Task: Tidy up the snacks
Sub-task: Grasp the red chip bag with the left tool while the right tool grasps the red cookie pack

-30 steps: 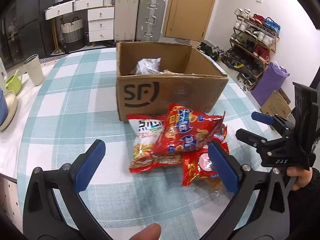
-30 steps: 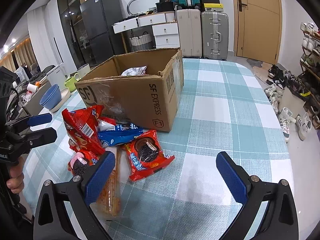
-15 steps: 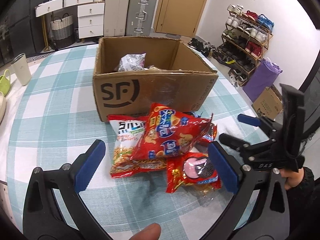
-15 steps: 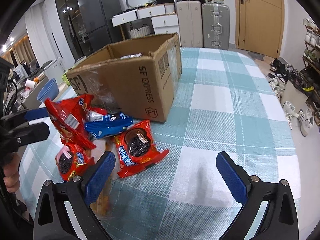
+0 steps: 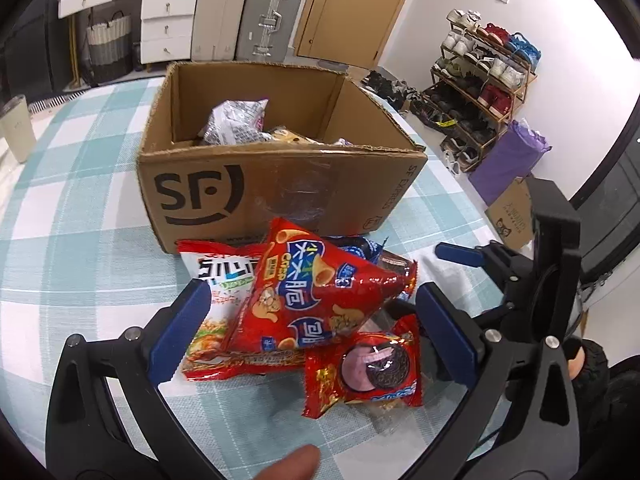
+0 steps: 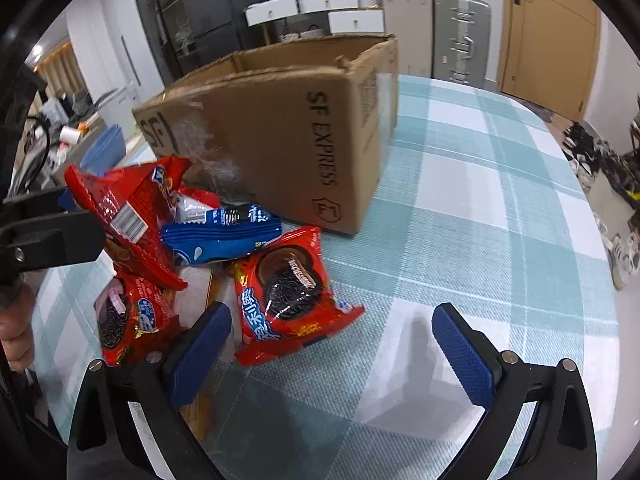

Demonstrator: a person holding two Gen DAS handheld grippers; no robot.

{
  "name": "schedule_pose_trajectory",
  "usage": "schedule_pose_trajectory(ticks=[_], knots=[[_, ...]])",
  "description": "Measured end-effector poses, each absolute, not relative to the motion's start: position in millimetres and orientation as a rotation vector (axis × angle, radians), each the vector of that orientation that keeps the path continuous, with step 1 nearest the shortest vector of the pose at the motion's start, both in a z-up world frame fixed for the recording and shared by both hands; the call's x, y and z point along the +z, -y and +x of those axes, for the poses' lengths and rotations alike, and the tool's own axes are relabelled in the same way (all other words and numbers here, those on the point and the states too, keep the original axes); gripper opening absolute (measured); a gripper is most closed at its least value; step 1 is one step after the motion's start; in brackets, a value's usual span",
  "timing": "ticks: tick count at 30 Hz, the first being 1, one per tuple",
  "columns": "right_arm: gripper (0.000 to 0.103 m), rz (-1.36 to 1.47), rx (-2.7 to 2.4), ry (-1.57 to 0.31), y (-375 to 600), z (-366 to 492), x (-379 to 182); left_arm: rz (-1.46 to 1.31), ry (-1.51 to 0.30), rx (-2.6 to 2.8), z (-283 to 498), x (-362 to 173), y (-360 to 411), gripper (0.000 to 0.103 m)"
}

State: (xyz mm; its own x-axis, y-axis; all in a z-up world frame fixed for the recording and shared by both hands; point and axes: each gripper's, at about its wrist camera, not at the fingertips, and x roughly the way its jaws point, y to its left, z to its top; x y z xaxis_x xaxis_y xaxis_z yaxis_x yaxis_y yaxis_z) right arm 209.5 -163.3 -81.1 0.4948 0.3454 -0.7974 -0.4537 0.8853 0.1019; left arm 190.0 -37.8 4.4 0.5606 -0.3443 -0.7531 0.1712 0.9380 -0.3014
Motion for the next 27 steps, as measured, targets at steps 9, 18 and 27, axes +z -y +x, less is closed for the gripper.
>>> schedule_pose_trajectory(ticks=[9, 18, 27], knots=[[0.082, -0.151, 0.528, -0.943, 155, 223, -88, -0.206, -0.936, -0.362, 197, -4, 40, 0.07], [0.056, -0.165, 0.545, -0.929, 157, 215, -86, -0.179, -0.907, -0.367, 194, -4, 40, 0.044], [0.043, -0.144, 0.52, -0.912, 170, 196, -80, -0.19, -0.862, -0.359, 185, 7, 37, 0.042]])
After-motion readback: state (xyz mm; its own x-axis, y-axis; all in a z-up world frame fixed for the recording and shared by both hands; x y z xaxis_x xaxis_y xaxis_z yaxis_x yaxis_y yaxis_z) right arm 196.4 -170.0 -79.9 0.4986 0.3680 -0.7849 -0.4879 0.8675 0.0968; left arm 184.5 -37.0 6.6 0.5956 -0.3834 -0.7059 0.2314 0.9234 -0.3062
